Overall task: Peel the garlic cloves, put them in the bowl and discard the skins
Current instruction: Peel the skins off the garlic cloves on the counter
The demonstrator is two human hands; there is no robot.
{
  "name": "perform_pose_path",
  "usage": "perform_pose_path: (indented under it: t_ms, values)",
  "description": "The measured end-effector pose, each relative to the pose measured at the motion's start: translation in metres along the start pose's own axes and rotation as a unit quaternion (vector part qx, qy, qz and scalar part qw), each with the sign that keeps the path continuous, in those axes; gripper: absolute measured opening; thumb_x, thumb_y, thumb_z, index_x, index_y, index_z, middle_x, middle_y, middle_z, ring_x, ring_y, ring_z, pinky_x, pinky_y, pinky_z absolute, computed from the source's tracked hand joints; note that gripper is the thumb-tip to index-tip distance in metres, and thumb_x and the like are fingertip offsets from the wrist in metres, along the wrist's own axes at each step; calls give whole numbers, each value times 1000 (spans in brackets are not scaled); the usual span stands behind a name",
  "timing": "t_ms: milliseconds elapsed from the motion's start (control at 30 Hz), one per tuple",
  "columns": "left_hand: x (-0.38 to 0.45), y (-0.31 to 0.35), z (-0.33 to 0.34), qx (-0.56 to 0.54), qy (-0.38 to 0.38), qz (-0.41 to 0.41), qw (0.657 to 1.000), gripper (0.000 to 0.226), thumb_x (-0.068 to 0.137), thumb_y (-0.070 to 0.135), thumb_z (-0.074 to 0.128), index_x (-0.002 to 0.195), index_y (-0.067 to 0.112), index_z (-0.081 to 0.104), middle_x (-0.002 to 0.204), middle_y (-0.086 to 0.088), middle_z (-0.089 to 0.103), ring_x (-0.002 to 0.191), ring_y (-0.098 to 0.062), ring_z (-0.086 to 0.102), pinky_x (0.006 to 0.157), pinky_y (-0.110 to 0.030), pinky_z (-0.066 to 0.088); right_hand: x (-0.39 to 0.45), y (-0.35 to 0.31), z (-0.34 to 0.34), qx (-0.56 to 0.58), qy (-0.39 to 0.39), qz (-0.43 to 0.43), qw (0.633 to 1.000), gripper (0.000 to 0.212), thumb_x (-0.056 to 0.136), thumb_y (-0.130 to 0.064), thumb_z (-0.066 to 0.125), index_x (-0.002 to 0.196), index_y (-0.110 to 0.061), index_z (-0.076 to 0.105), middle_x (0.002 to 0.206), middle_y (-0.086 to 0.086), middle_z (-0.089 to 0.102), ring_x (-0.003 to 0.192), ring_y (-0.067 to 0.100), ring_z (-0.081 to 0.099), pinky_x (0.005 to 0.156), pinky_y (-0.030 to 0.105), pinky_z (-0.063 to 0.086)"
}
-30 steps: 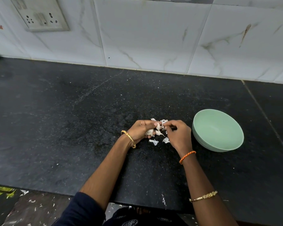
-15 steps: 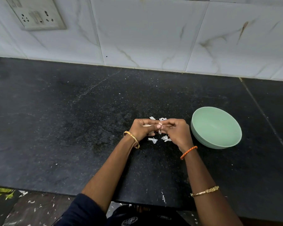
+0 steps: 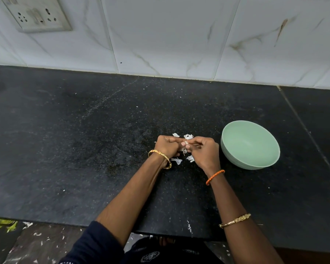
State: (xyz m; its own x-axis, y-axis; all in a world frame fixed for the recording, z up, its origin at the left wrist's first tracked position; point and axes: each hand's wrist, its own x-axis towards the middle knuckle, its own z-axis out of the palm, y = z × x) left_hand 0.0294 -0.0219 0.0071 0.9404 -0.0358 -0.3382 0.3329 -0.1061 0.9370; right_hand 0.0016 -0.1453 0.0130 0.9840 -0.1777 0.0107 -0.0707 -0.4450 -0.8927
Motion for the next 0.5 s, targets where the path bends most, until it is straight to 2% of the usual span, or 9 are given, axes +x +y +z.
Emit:
perform_pose_path:
  t_ms: [100, 167, 267, 367, 467, 500]
  values:
    - [0, 3, -2, 5, -13, -24, 1000, 18, 86, 1, 65, 103, -1, 71, 51, 7, 61, 38, 3, 47, 43, -12, 43, 2, 5, -3, 7, -12, 11, 1000, 11, 78, -3, 76, 88, -8, 75, 79, 2, 72, 76, 12, 70, 76, 27, 58]
    - [-1, 3, -5, 26, -35, -10, 999, 19, 87, 3, 66, 105, -1, 70, 62, 2, 63, 40, 2, 46, 45, -11, 45, 2, 7, -5, 14, -22, 21, 999, 14, 77, -3, 77, 90, -9, 76, 82, 3, 73, 78, 12, 71, 76, 28, 58]
    - [-4, -2, -8, 61, -57, 43, 996, 23, 85, 6, 69, 107, 0, 70, 81, -3, 66, 58, -2, 52, 50, -12, 47, 2, 7, -6, 69, -36, 59, 995, 16, 75, -4, 79, 90, -8, 75, 83, 4, 74, 78, 12, 72, 75, 25, 58]
    - [-5, -7, -9, 72, -55, 74, 993, 23, 81, 7, 72, 104, 3, 72, 89, -7, 69, 68, -8, 58, 53, -14, 48, 0, 6, -8, 130, -57, 91, 986, 12, 80, 1, 72, 92, -3, 74, 88, 12, 73, 76, 12, 72, 70, 20, 57]
    - [-6, -10, -9, 108, -39, 109, 987, 22, 80, 8, 74, 102, 5, 73, 95, -8, 72, 81, -13, 64, 70, -22, 55, -3, 2, -11, 166, -59, 115, 978, 11, 82, 5, 68, 92, 2, 72, 86, 16, 72, 75, 14, 72, 68, 18, 56]
    - [-7, -11, -7, 124, -29, 123, 984, 22, 80, 7, 74, 102, 6, 73, 97, -8, 73, 85, -12, 65, 75, -20, 54, -3, 0, -11, 167, -57, 118, 977, 10, 81, 5, 69, 89, 1, 72, 84, 16, 72, 74, 14, 72, 67, 18, 56]
